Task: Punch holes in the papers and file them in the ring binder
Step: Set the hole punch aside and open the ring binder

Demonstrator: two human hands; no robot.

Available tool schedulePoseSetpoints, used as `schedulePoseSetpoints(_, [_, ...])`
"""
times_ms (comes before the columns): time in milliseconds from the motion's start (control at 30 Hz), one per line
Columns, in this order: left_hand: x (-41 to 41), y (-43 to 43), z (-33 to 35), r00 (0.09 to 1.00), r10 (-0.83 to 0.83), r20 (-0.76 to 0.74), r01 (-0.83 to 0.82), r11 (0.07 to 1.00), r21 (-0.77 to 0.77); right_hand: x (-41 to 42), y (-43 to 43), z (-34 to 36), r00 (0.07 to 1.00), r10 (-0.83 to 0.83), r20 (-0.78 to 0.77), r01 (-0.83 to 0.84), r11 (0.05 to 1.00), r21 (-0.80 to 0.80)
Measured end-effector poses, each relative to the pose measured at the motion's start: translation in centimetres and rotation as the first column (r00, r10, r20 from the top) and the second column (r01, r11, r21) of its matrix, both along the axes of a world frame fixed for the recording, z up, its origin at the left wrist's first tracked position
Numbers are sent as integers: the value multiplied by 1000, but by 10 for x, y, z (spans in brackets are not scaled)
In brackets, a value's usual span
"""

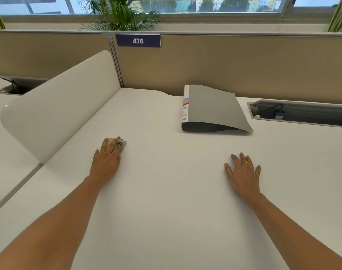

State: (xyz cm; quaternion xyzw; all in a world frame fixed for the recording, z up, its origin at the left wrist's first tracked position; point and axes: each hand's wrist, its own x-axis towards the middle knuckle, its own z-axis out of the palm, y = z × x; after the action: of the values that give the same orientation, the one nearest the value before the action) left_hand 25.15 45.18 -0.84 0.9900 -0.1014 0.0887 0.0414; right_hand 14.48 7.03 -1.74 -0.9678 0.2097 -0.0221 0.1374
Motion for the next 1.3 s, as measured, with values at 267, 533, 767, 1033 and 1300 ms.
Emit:
schedulePoseSetpoints(267, [8,3,1,998,22,66,-22,1000,0,5,4,3,999,-28,45,26,998,61])
schedulePoseSetpoints(533, [25,-69,20,996,-84,43,89,989,-115,20,-10,12,985,-69,161,28,969,247])
schedulePoseSetpoints(767, [39,-153,39,973,-232,21,231,956,-181,42,-29,24,977,-143,161,79,934,347])
schedulePoseSetpoints(1033, [65,-219,58,953,-302,-2,292,921,-258,74,-56,37,927,-306,216,188,879,438])
schedulePoseSetpoints(1300, [82,-259,58,933,-357,-47,352,931,-94,105,-79,43,895,-415,166,251,774,582])
